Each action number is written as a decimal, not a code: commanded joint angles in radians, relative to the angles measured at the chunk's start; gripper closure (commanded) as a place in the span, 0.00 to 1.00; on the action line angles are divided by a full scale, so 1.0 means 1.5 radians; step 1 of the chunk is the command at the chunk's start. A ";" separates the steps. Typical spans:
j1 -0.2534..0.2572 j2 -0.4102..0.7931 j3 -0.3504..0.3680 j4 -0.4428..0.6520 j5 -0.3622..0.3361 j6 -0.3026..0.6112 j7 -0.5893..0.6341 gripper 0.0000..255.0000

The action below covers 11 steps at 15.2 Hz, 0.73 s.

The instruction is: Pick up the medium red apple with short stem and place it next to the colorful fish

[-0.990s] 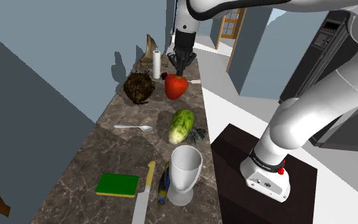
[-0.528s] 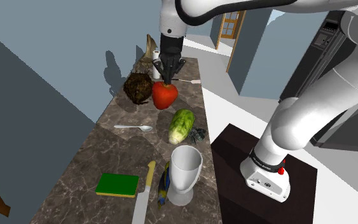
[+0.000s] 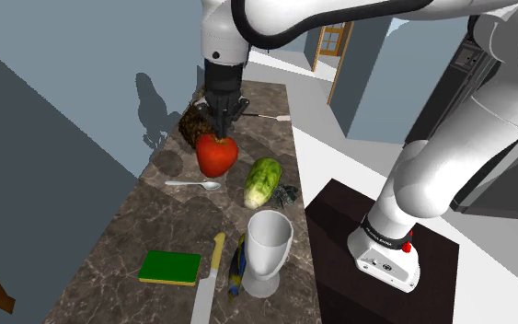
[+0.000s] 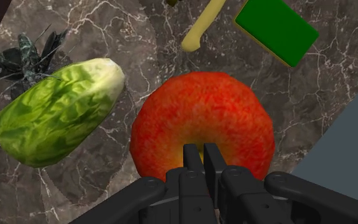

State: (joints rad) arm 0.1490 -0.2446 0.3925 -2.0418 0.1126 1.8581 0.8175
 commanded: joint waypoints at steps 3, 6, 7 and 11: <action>0.003 0.004 0.006 -0.025 0.001 0.030 0.007 1.00; 0.004 0.008 0.008 -0.049 0.001 0.057 0.007 1.00; 0.004 0.009 0.009 -0.056 0.000 0.066 0.007 1.00; 0.004 0.017 0.012 -0.085 0.000 0.102 0.008 1.00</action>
State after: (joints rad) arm 0.1555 -0.2212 0.4102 -2.1581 0.1119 1.9970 0.8301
